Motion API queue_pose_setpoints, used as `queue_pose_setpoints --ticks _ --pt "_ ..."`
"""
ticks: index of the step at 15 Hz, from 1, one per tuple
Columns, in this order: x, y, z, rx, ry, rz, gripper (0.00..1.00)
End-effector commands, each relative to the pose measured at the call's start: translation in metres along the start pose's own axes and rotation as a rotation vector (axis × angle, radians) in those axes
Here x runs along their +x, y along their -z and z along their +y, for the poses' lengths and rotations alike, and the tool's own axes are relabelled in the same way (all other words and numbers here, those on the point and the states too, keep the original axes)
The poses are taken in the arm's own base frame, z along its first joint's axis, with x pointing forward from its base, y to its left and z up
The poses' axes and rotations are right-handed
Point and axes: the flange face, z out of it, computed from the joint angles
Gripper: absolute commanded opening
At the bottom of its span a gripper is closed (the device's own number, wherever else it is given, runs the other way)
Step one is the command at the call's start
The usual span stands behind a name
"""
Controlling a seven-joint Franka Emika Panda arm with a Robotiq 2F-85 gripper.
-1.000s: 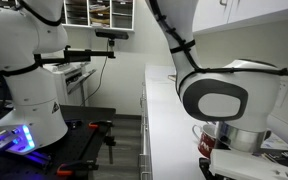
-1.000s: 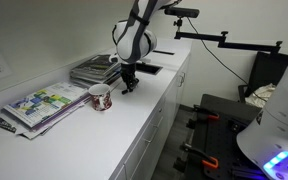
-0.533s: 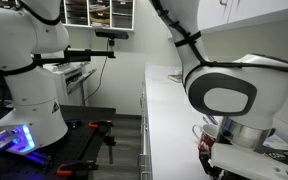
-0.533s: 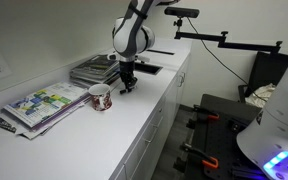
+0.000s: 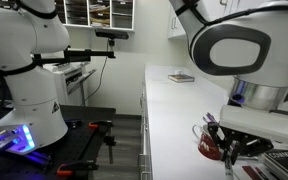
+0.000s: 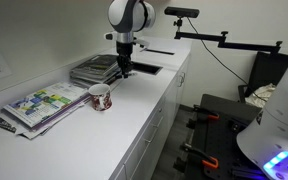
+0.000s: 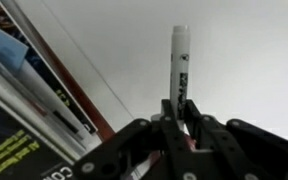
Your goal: Put the marker into the mug.
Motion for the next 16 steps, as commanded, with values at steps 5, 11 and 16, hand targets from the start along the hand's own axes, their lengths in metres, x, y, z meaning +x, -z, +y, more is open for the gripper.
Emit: queue_pose_setpoints --ticks 5,11,16 --pt "0.012 0.036 -0.016 -0.005 0.012 0.208 0.05" --pt "-0.001 0.045 -0.016 0.104 0.098 0.510 0.05" --pt "-0.006 0.042 -0.016 0.194 0.150 0.649 0.05"
